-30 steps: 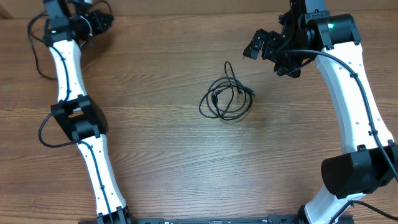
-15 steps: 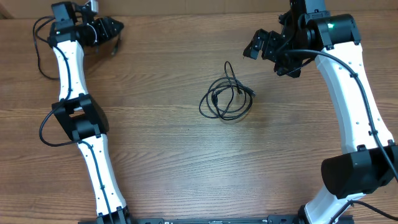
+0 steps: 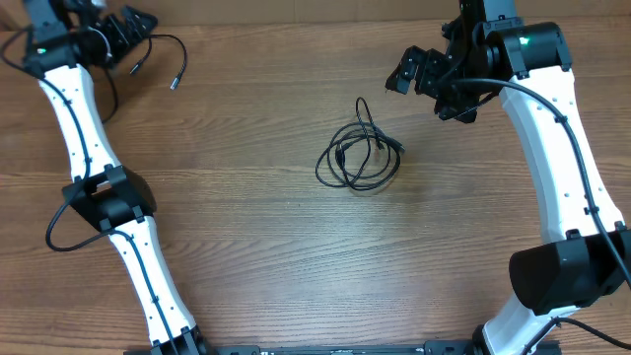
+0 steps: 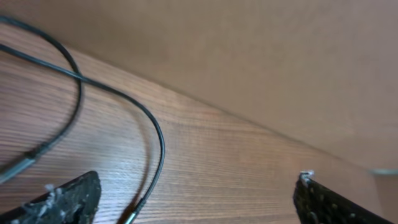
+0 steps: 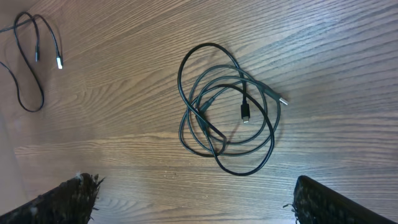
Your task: Untangle cables
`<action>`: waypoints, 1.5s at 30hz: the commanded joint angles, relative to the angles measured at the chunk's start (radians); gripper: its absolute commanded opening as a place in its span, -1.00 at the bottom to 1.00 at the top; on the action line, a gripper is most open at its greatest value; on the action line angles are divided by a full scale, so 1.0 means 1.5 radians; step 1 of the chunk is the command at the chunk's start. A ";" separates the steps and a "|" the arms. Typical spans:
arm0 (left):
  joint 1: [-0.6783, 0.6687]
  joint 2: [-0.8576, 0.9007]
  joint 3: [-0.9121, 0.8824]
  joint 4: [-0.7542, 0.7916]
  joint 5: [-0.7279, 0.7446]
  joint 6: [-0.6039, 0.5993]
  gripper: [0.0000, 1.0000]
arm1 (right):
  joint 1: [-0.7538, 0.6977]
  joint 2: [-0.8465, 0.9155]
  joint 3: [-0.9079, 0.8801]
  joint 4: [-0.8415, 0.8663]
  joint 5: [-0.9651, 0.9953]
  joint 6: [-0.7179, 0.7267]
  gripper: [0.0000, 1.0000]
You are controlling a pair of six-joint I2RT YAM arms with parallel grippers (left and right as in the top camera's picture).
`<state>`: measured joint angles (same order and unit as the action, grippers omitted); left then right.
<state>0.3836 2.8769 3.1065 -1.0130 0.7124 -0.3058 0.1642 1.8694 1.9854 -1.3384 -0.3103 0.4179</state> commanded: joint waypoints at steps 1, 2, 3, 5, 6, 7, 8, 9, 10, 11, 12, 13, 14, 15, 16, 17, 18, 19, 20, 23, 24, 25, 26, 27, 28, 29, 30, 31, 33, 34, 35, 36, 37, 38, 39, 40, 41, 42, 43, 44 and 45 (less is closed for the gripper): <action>0.008 -0.018 0.025 -0.043 -0.083 -0.005 1.00 | -0.002 -0.004 -0.002 0.002 0.001 -0.003 1.00; 0.012 -0.018 0.025 -0.073 -0.125 -0.013 1.00 | -0.002 -0.004 -0.002 0.002 0.001 -0.003 0.99; 0.017 -0.017 0.023 -0.109 -0.183 -0.028 1.00 | -0.002 -0.004 -0.002 0.002 0.001 -0.003 1.00; 0.024 -0.017 0.014 -0.186 -0.326 -0.079 1.00 | -0.002 -0.004 -0.002 0.002 0.002 -0.003 1.00; 0.028 -0.017 0.008 -0.220 -0.401 -0.106 0.99 | -0.002 -0.004 -0.002 0.002 0.001 -0.003 1.00; 0.031 -0.017 0.001 -0.249 -0.466 -0.130 0.99 | -0.002 -0.004 -0.002 0.002 0.001 -0.003 1.00; 0.035 -0.017 -0.007 -0.270 -0.518 -0.146 0.99 | -0.002 -0.004 -0.002 0.002 0.001 -0.003 1.00; 0.040 -0.017 -0.014 -0.285 -0.551 -0.154 0.99 | -0.002 -0.004 -0.002 0.002 0.001 -0.003 1.00; 0.047 -0.017 -0.020 -0.295 -0.568 -0.156 0.98 | -0.002 -0.004 -0.002 0.002 0.002 -0.003 1.00; 0.055 -0.017 -0.025 -0.300 -0.568 -0.156 0.99 | -0.002 -0.004 -0.002 0.002 0.001 -0.003 1.00; 0.063 -0.017 -0.030 -0.303 -0.564 -0.156 0.99 | -0.002 -0.004 -0.002 0.002 0.001 -0.003 1.00; 0.071 -0.017 -0.034 -0.305 -0.556 -0.156 0.99 | -0.002 -0.004 -0.002 0.002 0.001 -0.003 1.00; 0.081 -0.017 -0.038 -0.305 -0.542 -0.156 0.99 | -0.002 -0.004 -0.002 0.002 0.001 -0.003 1.00; 0.090 -0.017 -0.042 -0.305 -0.527 -0.155 0.99 | -0.002 -0.004 -0.002 0.002 0.001 -0.003 1.00; 0.098 -0.017 -0.048 -0.303 -0.513 -0.155 0.99 | -0.002 -0.004 -0.002 0.002 0.001 -0.003 1.00; 0.107 -0.017 -0.055 -0.301 -0.504 -0.155 0.99 | -0.002 -0.004 -0.002 0.002 0.002 -0.003 0.99; 0.114 -0.017 -0.064 -0.301 -0.495 -0.155 0.99 | -0.002 -0.004 -0.002 0.002 0.002 -0.003 1.00; 0.120 -0.017 -0.073 -0.301 -0.494 -0.156 0.99 | -0.002 -0.004 -0.002 0.002 0.001 -0.003 1.00; 0.128 -0.017 -0.096 -0.293 -0.494 -0.155 1.00 | -0.002 -0.004 -0.002 0.002 0.001 -0.003 1.00; 0.133 -0.017 -0.134 -0.251 -0.489 -0.132 0.95 | -0.002 -0.004 -0.002 0.002 0.001 -0.003 1.00; 0.133 -0.017 -0.146 -0.230 -0.479 -0.106 0.89 | -0.002 -0.004 -0.002 0.002 0.002 -0.003 1.00; 0.132 -0.017 -0.156 -0.209 -0.467 -0.081 0.83 | -0.002 -0.004 -0.002 0.002 0.001 -0.003 1.00; 0.132 -0.017 -0.165 -0.189 -0.451 -0.058 0.80 | -0.002 -0.004 -0.002 0.002 0.001 -0.003 1.00; 0.132 -0.017 -0.171 -0.175 -0.438 -0.042 0.77 | -0.002 -0.004 -0.002 0.002 0.001 -0.003 1.00; 0.131 -0.017 -0.177 -0.160 -0.427 -0.035 0.72 | -0.002 -0.004 -0.002 0.002 0.001 -0.003 1.00; 0.130 -0.017 -0.182 -0.147 -0.420 -0.035 0.68 | -0.002 -0.004 -0.002 0.002 0.001 -0.003 0.99; 0.129 -0.017 -0.187 -0.136 -0.414 -0.035 0.66 | -0.002 -0.004 -0.002 0.002 0.001 -0.003 0.99; 0.128 -0.017 -0.192 -0.123 -0.409 -0.035 0.59 | -0.002 -0.004 -0.002 0.002 0.001 -0.003 1.00; 0.127 -0.017 -0.200 -0.106 -0.406 -0.035 0.24 | -0.002 -0.004 -0.002 0.002 0.001 -0.003 1.00; 0.127 -0.017 -0.206 -0.096 -0.407 -0.035 0.07 | -0.002 -0.004 -0.002 0.002 0.001 -0.003 0.99; 0.127 -0.017 -0.211 -0.088 -0.407 -0.035 -0.11 | -0.002 -0.004 -0.002 0.002 0.001 -0.003 1.00; 0.127 -0.017 -0.217 -0.079 -0.408 -0.035 -0.38 | -0.002 -0.004 -0.002 0.002 0.001 -0.003 1.00; 0.127 -0.017 -0.220 -0.072 -0.407 -0.035 -0.51 | -0.002 -0.004 -0.002 0.002 0.001 -0.003 1.00; 0.128 -0.017 -0.224 -0.063 -0.408 -0.035 -0.70 | -0.002 -0.004 -0.002 0.002 0.002 -0.003 1.00; 0.129 -0.017 -0.225 -0.054 -0.408 -0.035 -0.87 | -0.002 -0.004 -0.002 0.002 0.001 -0.003 1.00; 0.129 -0.017 -0.225 -0.041 -0.408 -0.034 -0.91 | -0.002 -0.004 -0.002 0.002 0.002 -0.003 1.00; 0.129 -0.017 -0.225 -0.027 -0.407 -0.024 -0.92 | -0.002 -0.004 -0.002 0.002 0.002 -0.003 1.00; 0.129 -0.017 -0.224 -0.008 -0.407 -0.007 -0.92 | -0.002 -0.004 -0.002 0.002 0.001 -0.003 1.00; 0.129 -0.017 -0.221 0.005 -0.407 0.004 -0.92 | -0.002 -0.004 -0.002 0.002 0.001 -0.003 1.00; 0.129 -0.017 -0.217 0.025 -0.407 0.020 -0.92 | -0.002 -0.004 -0.002 0.002 0.001 -0.003 1.00; 0.128 -0.017 -0.214 0.041 -0.408 0.028 -0.91 | -0.002 -0.004 -0.002 0.002 0.001 -0.003 1.00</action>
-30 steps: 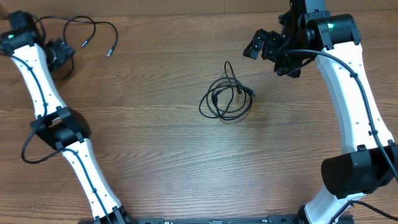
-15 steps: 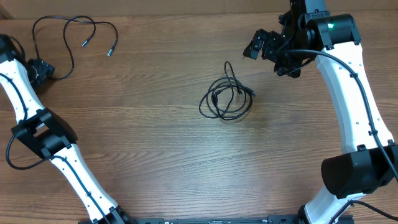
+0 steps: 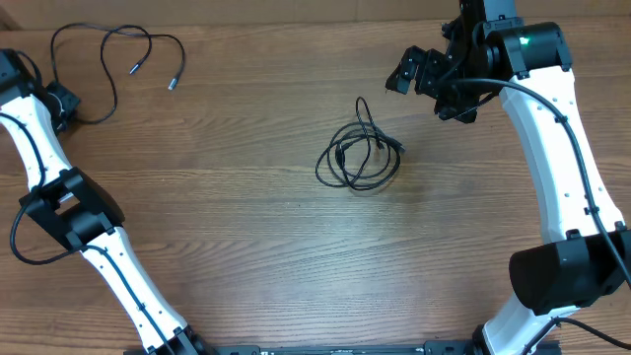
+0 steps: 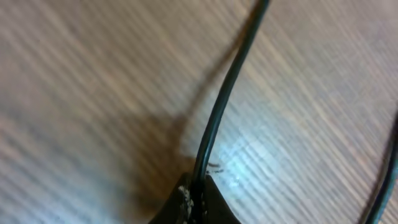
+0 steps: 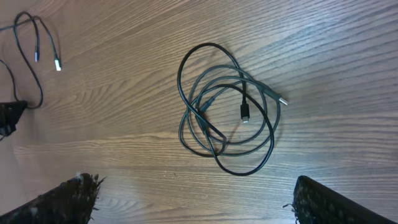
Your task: Untangle cables
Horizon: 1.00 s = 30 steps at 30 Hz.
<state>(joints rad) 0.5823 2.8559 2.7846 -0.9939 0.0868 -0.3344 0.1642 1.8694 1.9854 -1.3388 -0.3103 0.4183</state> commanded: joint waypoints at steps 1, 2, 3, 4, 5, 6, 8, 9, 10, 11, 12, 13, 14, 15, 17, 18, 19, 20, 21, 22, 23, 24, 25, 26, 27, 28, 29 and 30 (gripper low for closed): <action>-0.004 -0.003 0.007 0.046 0.009 0.053 -0.92 | -0.002 -0.004 -0.002 0.002 0.001 -0.003 1.00; -0.004 -0.003 0.013 0.062 0.009 0.054 -0.91 | -0.002 -0.004 -0.002 0.002 0.002 -0.003 1.00; -0.004 -0.003 0.023 0.096 0.007 0.054 -0.92 | -0.002 -0.004 -0.002 0.002 0.001 -0.003 1.00; -0.004 -0.003 0.031 0.120 0.008 0.054 -0.92 | -0.002 -0.004 -0.002 0.002 0.002 -0.003 1.00; -0.004 -0.003 0.036 0.141 0.008 0.054 -0.91 | -0.002 -0.004 -0.002 0.002 0.001 -0.003 1.00; -0.005 -0.003 0.039 0.162 0.007 0.054 -0.91 | -0.002 -0.004 -0.002 0.002 0.001 -0.003 1.00; -0.005 -0.003 0.045 0.210 0.008 0.054 -0.92 | -0.002 -0.004 -0.002 0.002 0.001 -0.003 1.00; -0.005 -0.003 0.045 0.237 0.008 0.054 -0.92 | -0.002 -0.004 -0.002 0.002 0.002 -0.003 1.00; -0.005 -0.003 0.045 0.259 0.008 0.053 -0.89 | -0.002 -0.004 -0.002 0.002 0.001 -0.003 1.00; -0.005 -0.003 0.045 0.281 0.008 0.053 -0.88 | -0.002 -0.004 -0.002 0.002 0.001 -0.003 0.99; -0.005 -0.003 0.045 0.299 0.008 0.053 -0.88 | -0.002 -0.004 -0.002 0.002 0.001 -0.003 1.00; -0.005 -0.003 0.045 0.316 0.008 0.054 -0.83 | -0.002 -0.004 -0.002 0.002 0.001 -0.003 0.99; -0.005 -0.003 0.045 0.329 0.008 0.053 -0.71 | -0.002 -0.004 -0.002 0.002 0.001 -0.003 1.00; -0.006 -0.003 0.045 0.334 0.008 0.054 -0.26 | -0.002 -0.004 -0.002 0.002 0.001 -0.003 1.00; -0.006 -0.003 0.045 0.336 0.007 0.064 0.17 | -0.002 -0.004 -0.002 0.002 0.001 -0.003 1.00; -0.006 -0.003 0.044 0.334 0.007 0.076 0.28 | -0.002 -0.004 -0.002 0.002 0.001 -0.003 1.00; -0.006 -0.003 0.043 0.331 0.007 0.093 0.50 | -0.002 -0.004 -0.002 0.002 0.001 -0.003 1.00; -0.006 -0.003 0.043 0.324 0.007 0.111 0.64 | -0.002 -0.004 -0.002 0.002 0.001 -0.003 1.00; -0.006 -0.003 0.043 0.315 0.007 0.126 0.64 | -0.002 -0.004 -0.002 0.002 0.001 -0.003 1.00; -0.006 -0.003 0.043 0.307 0.007 0.138 0.64 | -0.002 -0.004 -0.002 0.002 0.001 -0.003 1.00; -0.006 -0.003 0.043 0.296 0.007 0.142 0.64 | -0.002 -0.004 -0.002 0.002 0.001 -0.003 1.00; -0.006 -0.003 0.043 0.285 0.007 0.141 0.59 | -0.002 -0.004 -0.002 0.002 0.001 -0.003 1.00; -0.006 -0.003 0.043 0.275 0.012 0.141 0.51 | -0.002 -0.004 -0.002 0.002 0.001 -0.003 1.00; -0.006 -0.003 0.043 0.266 0.022 0.139 0.48 | -0.002 -0.004 -0.002 0.002 0.001 -0.003 1.00; -0.006 -0.003 0.043 0.259 0.042 0.138 0.47 | -0.002 -0.004 -0.002 0.002 0.001 -0.003 1.00; -0.008 -0.003 0.043 0.253 0.072 0.138 0.48 | -0.002 -0.004 -0.002 0.002 0.001 -0.003 1.00; -0.010 -0.003 0.043 0.247 0.110 0.138 0.49 | -0.002 -0.004 -0.002 0.002 0.001 -0.003 0.99; -0.013 -0.003 0.043 0.243 0.153 0.138 0.48 | -0.002 -0.004 -0.002 0.002 0.001 -0.003 1.00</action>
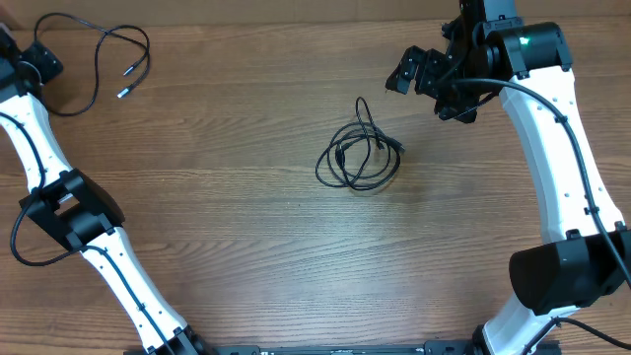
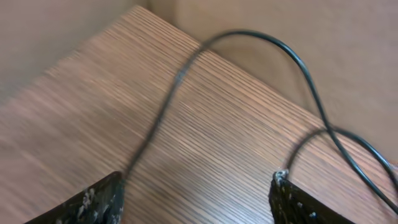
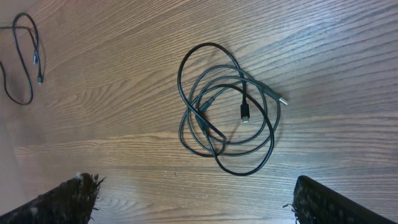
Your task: Untangle cables
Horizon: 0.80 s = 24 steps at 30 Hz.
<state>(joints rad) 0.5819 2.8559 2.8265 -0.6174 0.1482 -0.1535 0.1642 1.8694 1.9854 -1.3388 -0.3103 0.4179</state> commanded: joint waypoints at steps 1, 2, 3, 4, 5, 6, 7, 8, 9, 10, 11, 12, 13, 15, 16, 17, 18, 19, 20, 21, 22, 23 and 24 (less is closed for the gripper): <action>-0.017 -0.003 0.016 -0.012 0.148 0.018 0.45 | -0.002 -0.004 -0.002 0.002 0.001 -0.003 1.00; -0.022 -0.003 0.016 -0.018 0.182 0.018 0.43 | -0.002 -0.004 -0.002 0.002 0.001 -0.003 1.00; -0.028 -0.003 0.016 -0.026 0.204 0.018 0.42 | -0.002 -0.004 -0.002 0.002 0.001 -0.003 1.00; -0.037 -0.003 0.016 -0.038 0.218 0.018 0.40 | -0.002 -0.004 -0.002 0.002 0.001 -0.003 1.00; -0.046 -0.003 0.016 -0.054 0.222 0.018 0.40 | -0.002 -0.004 -0.002 0.002 0.001 -0.003 1.00; -0.056 -0.003 0.016 -0.073 0.220 0.018 0.42 | -0.002 -0.004 -0.002 0.002 0.002 -0.003 1.00; -0.066 -0.003 0.016 -0.092 0.212 0.018 0.46 | -0.002 -0.004 -0.002 0.002 0.001 -0.003 1.00; -0.076 -0.003 0.015 -0.109 0.201 0.018 0.49 | -0.002 -0.004 -0.002 0.002 0.001 -0.003 1.00; -0.089 -0.003 0.014 -0.131 0.171 0.018 0.53 | -0.002 -0.004 -0.002 0.002 0.002 -0.003 1.00; -0.099 -0.003 0.012 -0.146 0.145 0.018 0.58 | -0.002 -0.004 -0.002 0.002 0.001 -0.003 1.00; -0.110 -0.003 0.010 -0.161 0.114 0.018 0.66 | -0.002 -0.004 -0.002 0.002 0.001 -0.003 1.00; -0.121 -0.003 0.006 -0.173 0.086 0.018 0.72 | -0.002 -0.004 -0.002 0.002 0.001 -0.003 1.00; -0.132 -0.003 0.001 -0.185 0.062 0.018 0.73 | -0.002 -0.004 -0.002 0.002 0.001 -0.003 1.00; -0.149 -0.003 -0.010 -0.198 0.035 0.018 0.73 | -0.002 -0.004 -0.002 0.002 0.001 -0.003 1.00; -0.155 -0.003 -0.017 -0.200 0.034 0.018 0.71 | -0.002 -0.004 -0.002 0.002 0.001 -0.003 0.99; -0.162 -0.003 -0.023 -0.202 0.034 0.018 0.70 | -0.002 -0.004 -0.002 0.002 0.001 -0.003 1.00; -0.167 -0.003 -0.027 -0.204 0.034 0.018 0.69 | -0.002 -0.004 -0.002 0.002 0.001 -0.003 1.00; -0.172 -0.003 -0.029 -0.205 0.034 0.018 0.69 | -0.002 -0.004 -0.002 0.002 0.001 -0.003 1.00; -0.177 -0.003 -0.029 -0.207 0.034 0.019 0.69 | -0.002 -0.004 -0.002 0.002 0.001 -0.003 1.00; -0.180 -0.003 -0.029 -0.205 0.033 0.019 0.70 | -0.002 -0.004 -0.002 0.002 0.001 -0.003 0.99; -0.183 -0.003 -0.028 -0.202 0.033 0.018 0.72 | -0.002 -0.004 -0.002 0.002 0.001 -0.003 1.00; -0.184 -0.005 -0.023 -0.202 0.034 0.018 0.72 | -0.002 -0.004 -0.002 0.002 0.002 -0.003 1.00; -0.184 -0.006 -0.014 -0.204 0.034 0.017 0.72 | -0.002 -0.004 -0.002 0.002 0.001 -0.003 1.00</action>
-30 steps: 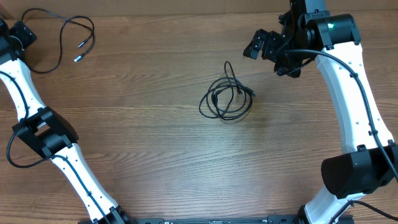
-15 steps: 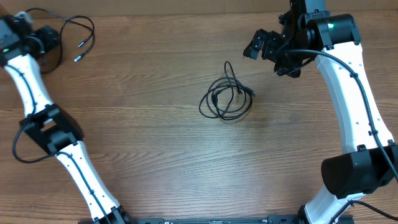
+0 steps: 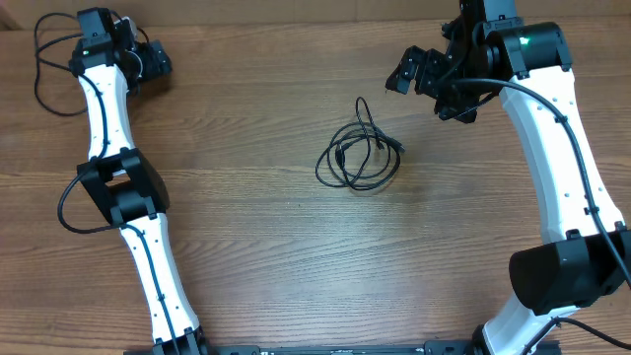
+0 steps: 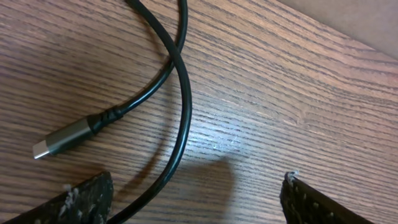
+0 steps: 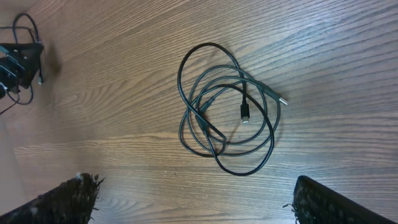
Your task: Untangle cables
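A black cable lies in a tangled coil (image 3: 360, 155) mid-table; the right wrist view shows it (image 5: 227, 109) with both plugs inside the loops. My right gripper (image 5: 199, 202) hangs open well above it, up at the far right (image 3: 426, 81) in the overhead view. A second, loose black cable (image 3: 39, 84) lies bunched in the far left corner. My left gripper (image 3: 155, 64) is open just right of it. Its wrist view shows a cable strand (image 4: 180, 112) and a metal plug (image 4: 59, 142) on the wood, the strand running between the open fingers (image 4: 87, 198).
The wooden table (image 3: 246, 247) ends at its back edge (image 4: 348, 31) close to the left gripper, with a tan wall behind. The left arm's white links (image 3: 104, 108) cross the table's left side.
My left gripper has gone from the far left corner to a spot further right. The loose cable, then spread out to its right, is now bunched in the corner. Right arm unchanged.
At first my left gripper was open at the back left with the loose cable trailing right of it. Then it was shut on that cable at the left edge. Then it stood open in the corner, and now the cable lies further left.
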`<action>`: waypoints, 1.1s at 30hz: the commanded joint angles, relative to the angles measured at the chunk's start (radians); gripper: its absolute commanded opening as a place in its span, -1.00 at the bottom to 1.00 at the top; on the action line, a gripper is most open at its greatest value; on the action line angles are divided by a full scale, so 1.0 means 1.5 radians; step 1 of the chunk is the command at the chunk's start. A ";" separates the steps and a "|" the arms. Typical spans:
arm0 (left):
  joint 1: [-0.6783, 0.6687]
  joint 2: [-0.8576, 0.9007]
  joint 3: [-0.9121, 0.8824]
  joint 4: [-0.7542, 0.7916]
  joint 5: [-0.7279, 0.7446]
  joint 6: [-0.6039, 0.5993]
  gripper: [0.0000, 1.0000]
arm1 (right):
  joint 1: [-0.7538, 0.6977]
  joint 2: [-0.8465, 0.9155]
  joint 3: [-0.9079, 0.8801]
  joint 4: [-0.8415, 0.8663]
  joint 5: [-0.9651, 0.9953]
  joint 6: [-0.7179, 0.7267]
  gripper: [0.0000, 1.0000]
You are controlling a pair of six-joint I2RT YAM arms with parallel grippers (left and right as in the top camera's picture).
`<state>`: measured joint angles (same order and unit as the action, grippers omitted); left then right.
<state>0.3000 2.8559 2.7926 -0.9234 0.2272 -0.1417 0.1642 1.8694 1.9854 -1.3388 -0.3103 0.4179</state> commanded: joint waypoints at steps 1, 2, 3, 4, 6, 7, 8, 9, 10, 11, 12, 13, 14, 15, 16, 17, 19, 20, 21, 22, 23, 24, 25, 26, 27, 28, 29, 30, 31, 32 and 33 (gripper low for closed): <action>0.004 -0.008 0.019 -0.005 -0.019 0.003 0.79 | -0.002 -0.004 -0.002 0.002 0.001 -0.003 1.00; 0.004 -0.014 0.032 -0.011 -0.019 -0.001 0.92 | -0.002 -0.004 -0.002 0.002 0.001 -0.003 1.00; 0.004 -0.020 0.044 -0.016 -0.025 -0.011 0.98 | -0.002 -0.004 -0.002 0.002 0.002 -0.003 1.00; 0.005 -0.028 0.056 -0.021 -0.038 -0.028 0.97 | -0.002 -0.004 -0.002 0.002 0.002 -0.003 1.00; 0.005 -0.048 0.084 -0.034 -0.084 -0.071 1.00 | -0.002 -0.004 -0.002 0.002 0.002 -0.003 1.00; 0.005 -0.058 0.097 -0.043 -0.103 -0.090 0.99 | -0.002 -0.004 -0.002 0.002 0.001 -0.003 0.99; 0.005 -0.070 0.114 -0.054 -0.119 -0.115 1.00 | -0.002 -0.004 -0.002 0.002 0.001 -0.003 1.00; 0.005 -0.080 0.127 -0.064 -0.118 -0.126 1.00 | -0.002 -0.004 -0.002 0.002 0.001 -0.003 1.00; 0.005 -0.092 0.143 -0.081 -0.105 -0.133 1.00 | -0.002 -0.004 -0.002 0.002 0.001 -0.003 1.00; 0.005 -0.104 0.157 -0.101 -0.072 -0.133 1.00 | -0.002 -0.004 -0.002 0.002 0.001 -0.003 1.00; 0.005 -0.116 0.168 -0.124 -0.022 -0.133 1.00 | -0.002 -0.004 -0.002 0.002 0.001 -0.003 1.00; 0.005 -0.129 0.178 -0.150 0.044 -0.132 1.00 | -0.002 -0.004 -0.002 0.002 0.001 -0.003 1.00; 0.005 -0.140 0.183 -0.173 0.114 -0.132 0.99 | -0.002 -0.004 -0.002 0.002 0.001 -0.003 1.00; 0.003 -0.150 0.185 -0.195 0.203 -0.131 1.00 | -0.002 -0.004 -0.002 0.002 0.001 -0.003 1.00; 0.001 -0.155 0.185 -0.211 0.268 -0.127 0.99 | -0.002 -0.004 -0.002 0.002 0.001 -0.003 1.00; -0.005 -0.158 0.185 -0.239 0.360 -0.111 1.00 | -0.002 -0.004 -0.002 0.002 0.001 -0.003 1.00; -0.021 -0.158 0.185 -0.291 0.463 -0.070 1.00 | -0.002 -0.004 -0.002 0.002 0.002 -0.003 1.00; -0.034 -0.158 0.185 -0.331 0.483 -0.044 1.00 | -0.002 -0.004 -0.002 0.002 0.002 -0.003 1.00; -0.047 -0.158 0.185 -0.371 0.480 -0.023 0.99 | -0.002 -0.004 -0.002 0.002 0.001 -0.003 1.00; -0.065 -0.158 0.185 -0.411 0.466 0.001 0.99 | -0.002 -0.004 -0.002 0.002 0.001 -0.003 1.00; -0.078 -0.158 0.185 -0.436 0.452 0.017 1.00 | -0.002 -0.004 -0.002 0.002 0.001 -0.003 1.00; -0.097 -0.158 0.185 -0.462 0.432 0.034 0.99 | -0.002 -0.004 -0.002 0.002 0.001 -0.003 1.00; -0.110 -0.158 0.185 -0.475 0.415 0.041 1.00 | -0.002 -0.004 -0.002 0.002 0.001 -0.003 1.00; -0.127 -0.158 0.185 -0.489 0.392 0.043 1.00 | -0.002 -0.004 -0.002 0.002 0.001 -0.003 1.00; -0.144 -0.158 0.185 -0.500 0.373 0.043 1.00 | -0.002 -0.004 -0.002 0.002 0.001 -0.003 1.00; -0.159 -0.158 0.185 -0.509 0.363 0.043 1.00 | -0.002 -0.004 -0.002 0.002 0.001 -0.003 1.00; -0.175 -0.157 0.185 -0.511 0.357 0.043 1.00 | -0.002 -0.004 -0.002 0.002 0.002 -0.003 1.00; -0.202 -0.157 0.185 -0.511 0.348 0.043 0.99 | -0.002 -0.004 -0.002 0.002 0.001 -0.003 1.00; -0.220 -0.157 0.185 -0.511 0.342 0.043 1.00 | -0.002 -0.004 -0.002 0.003 -0.010 0.012 1.00; -0.234 -0.157 0.185 -0.511 0.338 0.042 1.00 | -0.002 -0.004 -0.002 0.005 -0.025 0.031 1.00; -0.250 -0.157 0.185 -0.511 0.333 0.043 1.00 | -0.002 -0.004 -0.002 0.005 -0.035 0.044 1.00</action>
<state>-0.0177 2.6110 3.0673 -1.6844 0.7658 -0.1154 0.1638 1.8694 1.9854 -1.3384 -0.3172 0.4271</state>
